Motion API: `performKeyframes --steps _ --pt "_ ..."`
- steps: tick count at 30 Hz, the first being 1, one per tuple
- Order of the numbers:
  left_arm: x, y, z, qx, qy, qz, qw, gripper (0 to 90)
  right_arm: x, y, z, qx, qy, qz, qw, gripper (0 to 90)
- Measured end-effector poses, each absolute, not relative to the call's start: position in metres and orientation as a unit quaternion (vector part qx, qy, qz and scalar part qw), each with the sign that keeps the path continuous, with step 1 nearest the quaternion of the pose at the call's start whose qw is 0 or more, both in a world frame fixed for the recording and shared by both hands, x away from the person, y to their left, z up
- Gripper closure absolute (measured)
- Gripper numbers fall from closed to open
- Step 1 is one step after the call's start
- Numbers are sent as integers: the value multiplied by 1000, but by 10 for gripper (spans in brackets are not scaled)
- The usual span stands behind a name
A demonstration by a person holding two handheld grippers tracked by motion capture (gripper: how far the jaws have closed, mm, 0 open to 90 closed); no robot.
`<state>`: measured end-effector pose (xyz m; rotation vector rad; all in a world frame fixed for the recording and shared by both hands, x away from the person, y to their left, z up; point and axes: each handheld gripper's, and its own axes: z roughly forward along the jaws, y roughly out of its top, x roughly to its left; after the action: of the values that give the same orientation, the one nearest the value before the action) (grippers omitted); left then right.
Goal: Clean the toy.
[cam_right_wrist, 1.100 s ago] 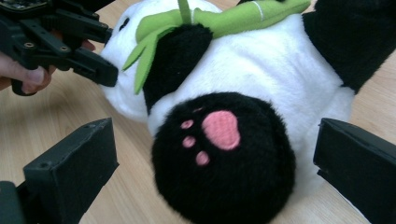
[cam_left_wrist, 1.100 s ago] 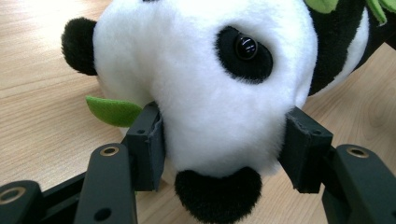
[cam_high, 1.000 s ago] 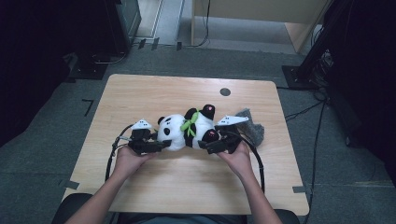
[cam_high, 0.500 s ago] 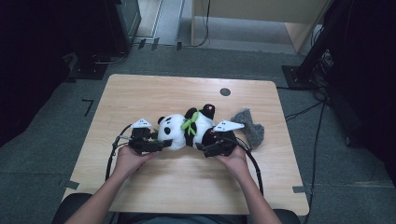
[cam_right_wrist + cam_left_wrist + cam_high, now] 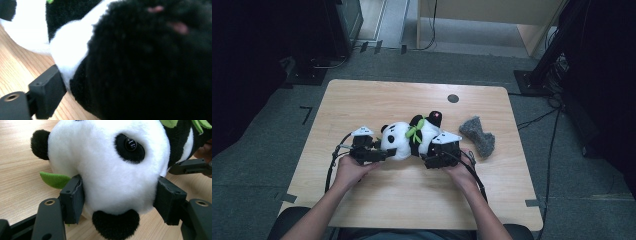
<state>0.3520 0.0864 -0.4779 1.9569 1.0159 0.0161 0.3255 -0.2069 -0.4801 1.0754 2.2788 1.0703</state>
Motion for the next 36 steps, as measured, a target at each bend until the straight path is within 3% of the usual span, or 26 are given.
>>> performKeyframes --steps 6,13,17,22,36 --pt "352 85 -478 791 410 9 455 318 330 -211 -475 372 827 380 183 241" --pt "356 87 -474 781 412 8 470 255 335 -211 -461 386 822 379 177 468" --pt "359 93 -461 777 381 9 501 232 338 -217 -447 391 815 393 169 480" --pt "351 104 -447 776 330 49 535 237 338 -231 -431 399 807 410 148 474" --pt "341 99 -454 827 244 77 501 242 331 -259 -408 425 795 415 117 452"
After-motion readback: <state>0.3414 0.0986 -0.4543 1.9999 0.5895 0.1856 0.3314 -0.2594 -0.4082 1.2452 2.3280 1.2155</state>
